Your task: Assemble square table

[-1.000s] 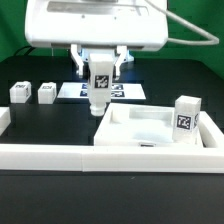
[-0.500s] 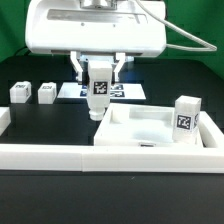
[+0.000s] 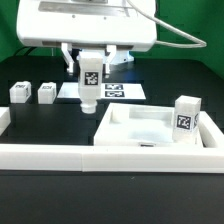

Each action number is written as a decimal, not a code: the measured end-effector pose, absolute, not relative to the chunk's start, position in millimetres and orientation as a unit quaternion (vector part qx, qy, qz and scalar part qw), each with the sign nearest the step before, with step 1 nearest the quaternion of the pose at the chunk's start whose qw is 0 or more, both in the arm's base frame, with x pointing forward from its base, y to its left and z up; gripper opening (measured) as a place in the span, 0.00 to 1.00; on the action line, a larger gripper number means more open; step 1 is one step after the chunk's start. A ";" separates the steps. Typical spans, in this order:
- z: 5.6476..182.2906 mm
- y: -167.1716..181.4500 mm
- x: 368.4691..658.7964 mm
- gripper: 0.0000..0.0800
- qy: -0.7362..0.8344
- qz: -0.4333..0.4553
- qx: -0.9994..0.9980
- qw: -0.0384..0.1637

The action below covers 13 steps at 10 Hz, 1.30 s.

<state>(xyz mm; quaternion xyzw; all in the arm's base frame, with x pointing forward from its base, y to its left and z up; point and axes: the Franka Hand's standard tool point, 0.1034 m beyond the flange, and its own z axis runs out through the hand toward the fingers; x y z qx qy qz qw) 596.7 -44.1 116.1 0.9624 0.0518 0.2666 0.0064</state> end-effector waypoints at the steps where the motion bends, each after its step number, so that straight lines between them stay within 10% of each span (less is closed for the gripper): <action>1: 113.6 -33.5 598.9 0.36 0.035 0.267 0.963 -0.019; 5: 105.7 -14.4 597.2 0.36 0.008 0.263 0.964 -0.043; 13: 81.5 -17.3 588.6 0.36 -0.006 0.250 0.968 -0.015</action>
Offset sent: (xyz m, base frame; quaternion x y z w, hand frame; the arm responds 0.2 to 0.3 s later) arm 0.0052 0.0065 -0.0020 -0.0142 -0.0053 0.0047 0.9999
